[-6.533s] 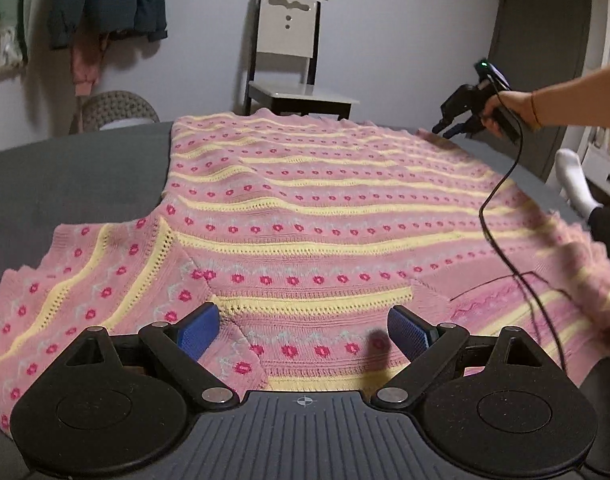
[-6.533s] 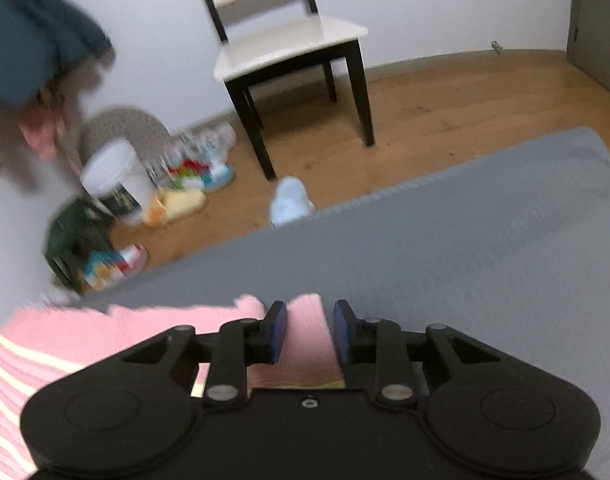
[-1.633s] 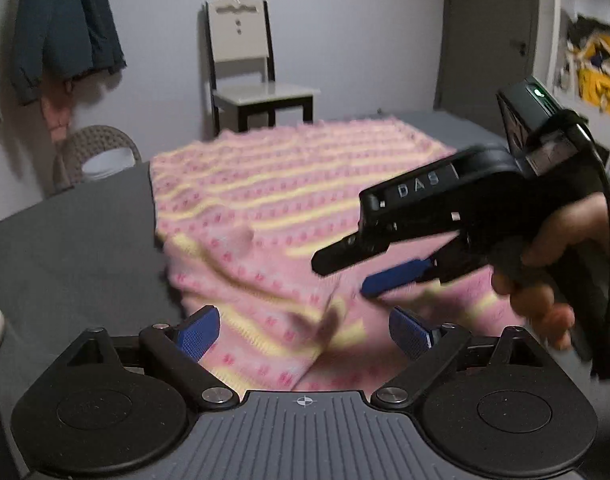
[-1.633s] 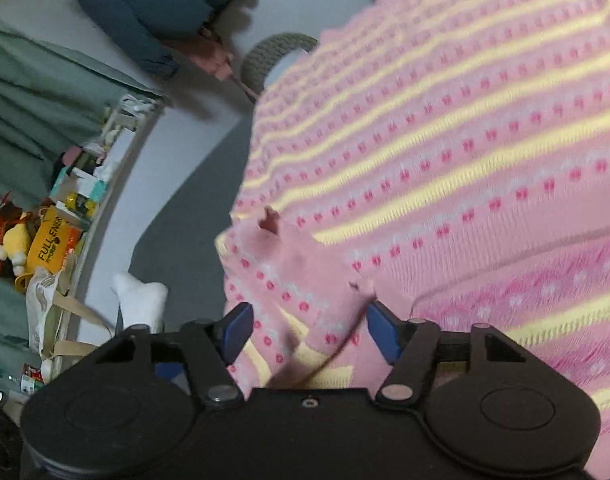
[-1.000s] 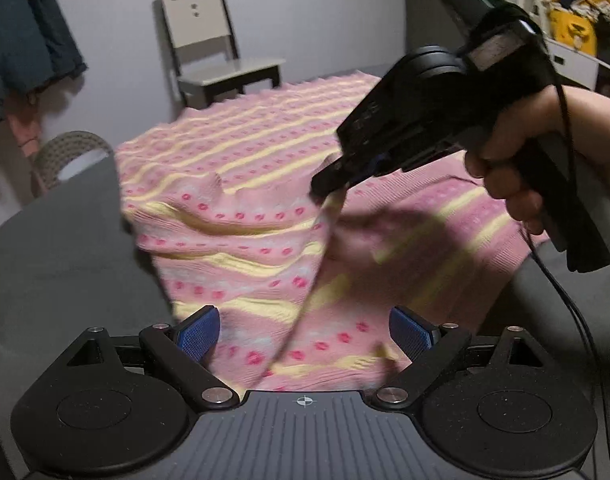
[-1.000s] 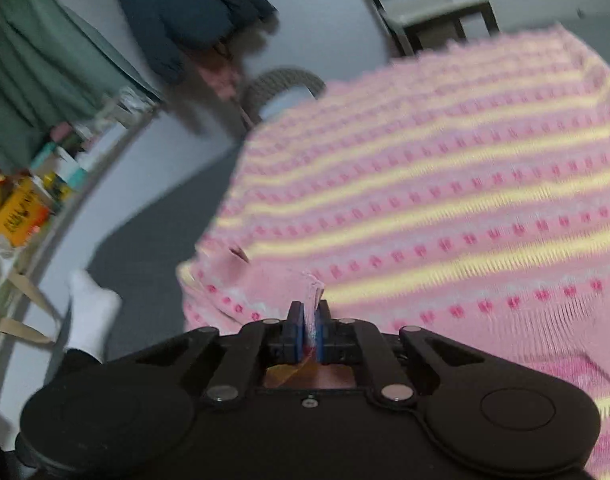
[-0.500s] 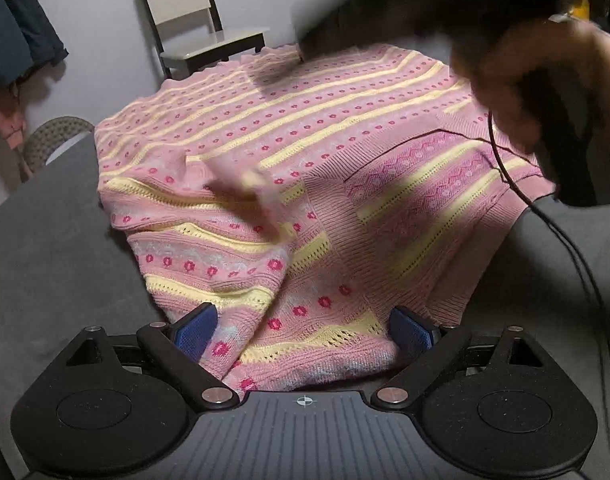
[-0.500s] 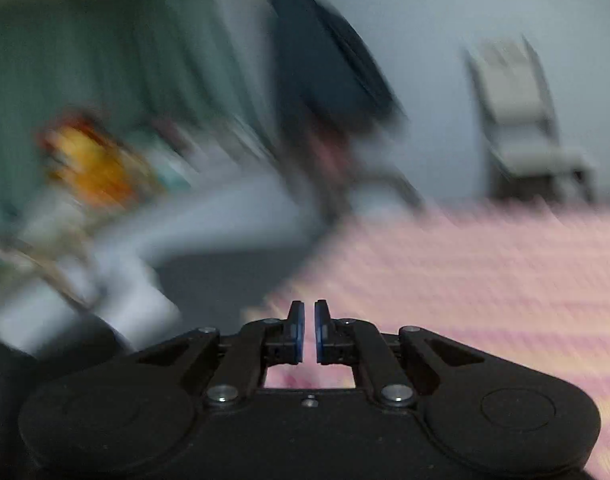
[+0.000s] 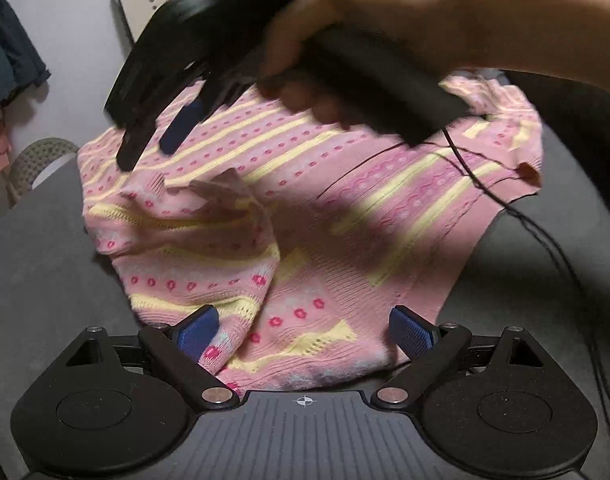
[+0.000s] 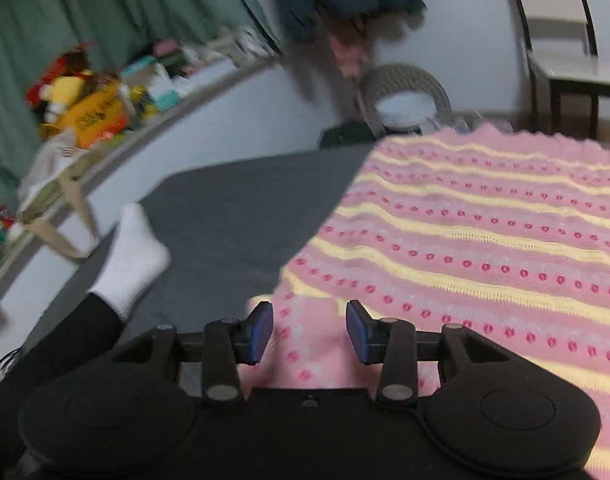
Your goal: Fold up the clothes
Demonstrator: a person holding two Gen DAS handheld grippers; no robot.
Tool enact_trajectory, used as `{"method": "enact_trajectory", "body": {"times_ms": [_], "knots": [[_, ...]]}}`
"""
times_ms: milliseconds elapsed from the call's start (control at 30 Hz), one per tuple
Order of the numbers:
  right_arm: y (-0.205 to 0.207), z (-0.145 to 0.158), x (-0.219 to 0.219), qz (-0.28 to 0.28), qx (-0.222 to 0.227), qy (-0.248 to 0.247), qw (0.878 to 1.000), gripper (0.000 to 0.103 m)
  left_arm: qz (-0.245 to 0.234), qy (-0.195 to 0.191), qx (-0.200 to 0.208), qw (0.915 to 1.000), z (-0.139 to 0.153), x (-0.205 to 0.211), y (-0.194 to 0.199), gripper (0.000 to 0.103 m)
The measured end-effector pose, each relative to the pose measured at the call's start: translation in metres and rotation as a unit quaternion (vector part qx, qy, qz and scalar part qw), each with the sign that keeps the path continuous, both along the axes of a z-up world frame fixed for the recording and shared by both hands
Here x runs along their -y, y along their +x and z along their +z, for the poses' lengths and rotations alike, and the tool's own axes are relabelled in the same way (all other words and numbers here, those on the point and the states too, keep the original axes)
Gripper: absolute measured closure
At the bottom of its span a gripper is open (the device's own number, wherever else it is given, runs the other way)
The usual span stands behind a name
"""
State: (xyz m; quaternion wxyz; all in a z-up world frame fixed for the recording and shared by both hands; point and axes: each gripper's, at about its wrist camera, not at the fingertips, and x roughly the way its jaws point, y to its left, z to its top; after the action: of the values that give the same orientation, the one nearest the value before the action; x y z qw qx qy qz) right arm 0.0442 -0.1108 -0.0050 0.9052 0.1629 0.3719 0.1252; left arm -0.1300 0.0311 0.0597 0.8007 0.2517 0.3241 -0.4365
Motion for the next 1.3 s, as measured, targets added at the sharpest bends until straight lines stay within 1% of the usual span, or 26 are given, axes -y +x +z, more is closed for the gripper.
{"method": "enact_trajectory", "body": {"times_ms": [67,133,167,233,267,333,400,433,467,533,600,633,667,733,767,800,867,967,1000,1067,1133,1233,1300], "knots": [[0.013,-0.008,0.007,-0.003,-0.026,0.036,0.999,0.063,-0.004,0.003,-0.003,1.0,-0.001,0.001,-0.001,0.011],[0.023,-0.019,0.015,-0.01,-0.072,0.078,0.994,0.07,-0.01,0.014,-0.007,0.9998,-0.005,0.004,-0.001,0.011],[0.026,-0.024,0.017,-0.011,-0.086,0.094,0.992,0.077,-0.016,0.018,-0.009,0.9997,-0.007,0.005,-0.001,0.011],[0.028,-0.034,0.018,-0.008,-0.096,0.12,0.988,0.096,-0.022,0.023,-0.009,0.9994,-0.01,0.006,-0.001,0.011],[0.028,-0.035,0.019,-0.008,-0.092,0.128,0.987,0.1,-0.023,0.024,-0.009,0.9994,-0.01,0.006,-0.001,0.011],[0.028,-0.031,0.02,-0.015,-0.063,0.141,0.988,0.1,-0.018,0.02,-0.019,0.9995,-0.01,0.005,0.001,0.011],[0.026,-0.022,0.024,-0.021,-0.018,0.167,0.986,0.1,-0.015,0.016,-0.029,0.9994,-0.009,0.004,0.002,0.011],[0.027,-0.018,0.025,-0.026,-0.005,0.168,0.985,0.1,-0.014,0.015,-0.03,0.9993,-0.009,0.003,0.003,0.011],[0.029,-0.016,0.025,-0.034,-0.002,0.153,0.988,0.1,-0.013,0.015,-0.032,0.9993,-0.01,0.003,0.003,0.011],[0.037,-0.014,0.023,-0.049,-0.014,0.104,0.993,0.1,-0.014,0.018,-0.029,0.9993,-0.011,0.005,0.002,0.011],[0.044,-0.02,0.018,-0.055,-0.043,0.04,0.997,0.1,-0.015,0.02,-0.028,0.9993,-0.011,0.005,0.002,0.01],[0.047,-0.023,0.016,-0.058,-0.058,0.006,0.997,0.1,-0.014,0.019,-0.029,0.9993,-0.011,0.006,0.002,0.01],[0.049,-0.028,0.015,-0.056,-0.069,-0.01,0.996,0.1,-0.014,0.019,-0.029,0.9993,-0.012,0.006,0.002,0.01],[0.048,-0.035,0.018,-0.051,-0.086,0.008,0.995,0.099,-0.015,0.02,-0.028,0.9993,-0.012,0.005,0.002,0.01],[0.047,-0.035,0.02,-0.051,-0.088,0.018,0.995,0.096,-0.015,0.021,-0.027,0.9993,-0.011,0.004,0.002,0.01],[0.045,-0.032,0.022,-0.056,-0.082,0.027,0.995,0.081,-0.016,0.023,-0.025,0.9993,-0.011,0.005,0.001,0.01],[0.038,-0.023,0.026,-0.066,-0.059,0.04,0.995,0.064,-0.017,0.027,-0.025,0.9992,-0.01,0.005,0.001,0.01],[0.029,-0.005,0.028,-0.063,-0.018,0.046,0.997,0.063,-0.026,0.032,-0.031,0.9987,-0.009,0.004,0.0,0.01],[0.025,-0.002,0.028,-0.059,-0.019,0.04,0.997,0.062,-0.029,0.033,-0.035,0.9984,-0.008,0.004,-0.001,0.01],[0.016,0.002,0.029,-0.053,-0.034,0.022,0.998,0.062,-0.036,0.034,-0.039,0.998,-0.008,0.001,-0.001,0.01],[0.001,0.001,0.032,-0.06,-0.062,0.005,0.996,0.061,-0.041,0.035,-0.043,0.9976,-0.007,0.0,-0.001,0.01],[-0.031,-0.007,0.044,-0.087,-0.094,0.013,0.992,0.059,-0.043,0.035,-0.046,0.9974,-0.003,-0.003,0.0,0.01],[-0.051,-0.013,0.05,-0.1,-0.108,0.03,0.989,0.058,-0.042,0.033,-0.045,0.9975,0.0,-0.006,0.001,0.01]]}}
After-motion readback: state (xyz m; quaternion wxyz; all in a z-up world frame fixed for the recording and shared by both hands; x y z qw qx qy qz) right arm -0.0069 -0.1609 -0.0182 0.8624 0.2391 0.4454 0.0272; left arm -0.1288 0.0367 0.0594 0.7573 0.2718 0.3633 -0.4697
